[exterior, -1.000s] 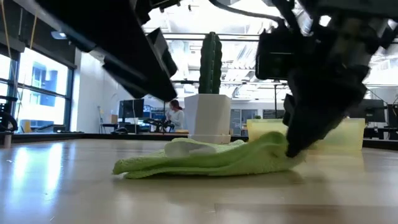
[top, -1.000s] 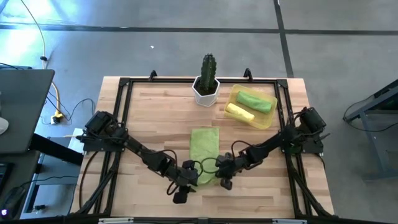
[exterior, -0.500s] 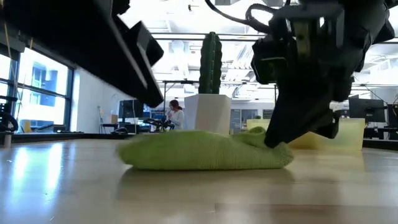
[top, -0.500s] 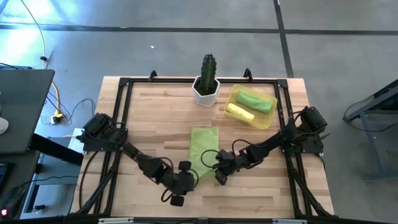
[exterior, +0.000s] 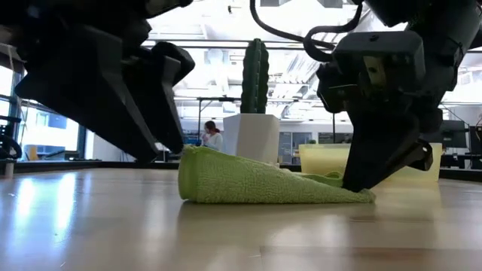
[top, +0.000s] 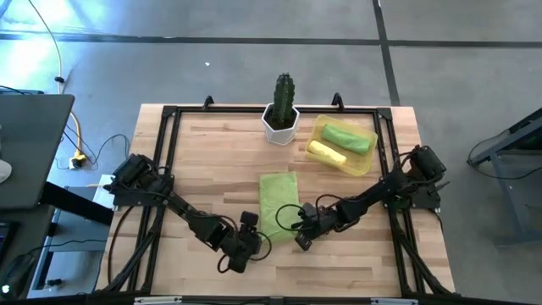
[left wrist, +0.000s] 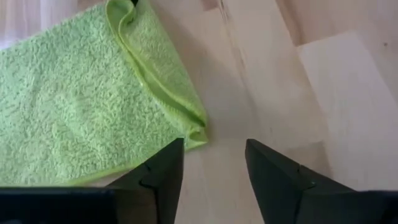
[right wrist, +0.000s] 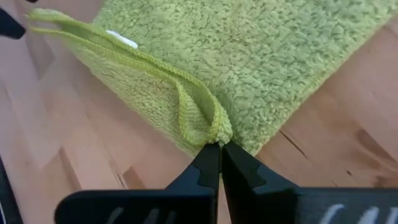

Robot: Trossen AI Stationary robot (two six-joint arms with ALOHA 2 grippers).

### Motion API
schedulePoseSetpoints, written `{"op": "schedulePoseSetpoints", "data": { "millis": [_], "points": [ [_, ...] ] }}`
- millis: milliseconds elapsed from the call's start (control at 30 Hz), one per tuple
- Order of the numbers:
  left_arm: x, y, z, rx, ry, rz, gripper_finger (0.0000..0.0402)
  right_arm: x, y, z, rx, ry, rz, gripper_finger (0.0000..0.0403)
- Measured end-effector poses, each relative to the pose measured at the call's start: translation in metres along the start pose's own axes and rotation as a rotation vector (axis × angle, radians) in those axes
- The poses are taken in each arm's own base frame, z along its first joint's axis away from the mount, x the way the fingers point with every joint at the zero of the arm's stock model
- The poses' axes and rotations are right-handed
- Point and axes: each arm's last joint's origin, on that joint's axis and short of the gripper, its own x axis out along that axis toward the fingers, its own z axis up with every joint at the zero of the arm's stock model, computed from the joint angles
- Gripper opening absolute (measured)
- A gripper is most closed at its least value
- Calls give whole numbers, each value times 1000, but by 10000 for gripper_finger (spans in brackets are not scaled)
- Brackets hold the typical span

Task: Roll microfiber towels into tight, uniform cylinder then place into a basket
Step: Roll the light green towel

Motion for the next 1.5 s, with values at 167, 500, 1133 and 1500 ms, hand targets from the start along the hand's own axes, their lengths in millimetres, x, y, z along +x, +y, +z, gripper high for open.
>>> {"op": "schedulePoseSetpoints", "data": {
  "millis": [167,500,1133,1500],
  "points": [
    [0,0,4,39,-31,-14,174,0,0,0,3,-10,-8,0],
    [3,-1,14,62,-130,-78,153,0,-3,1,48,-50,-48,0],
    [47,32,3,-83,-47,7,96,-2,1,-11,45,-54,-58,0],
    [48,45,4,-177,-36,5,119,-2,0,-11,36,-49,-62,0]
  ]
}}
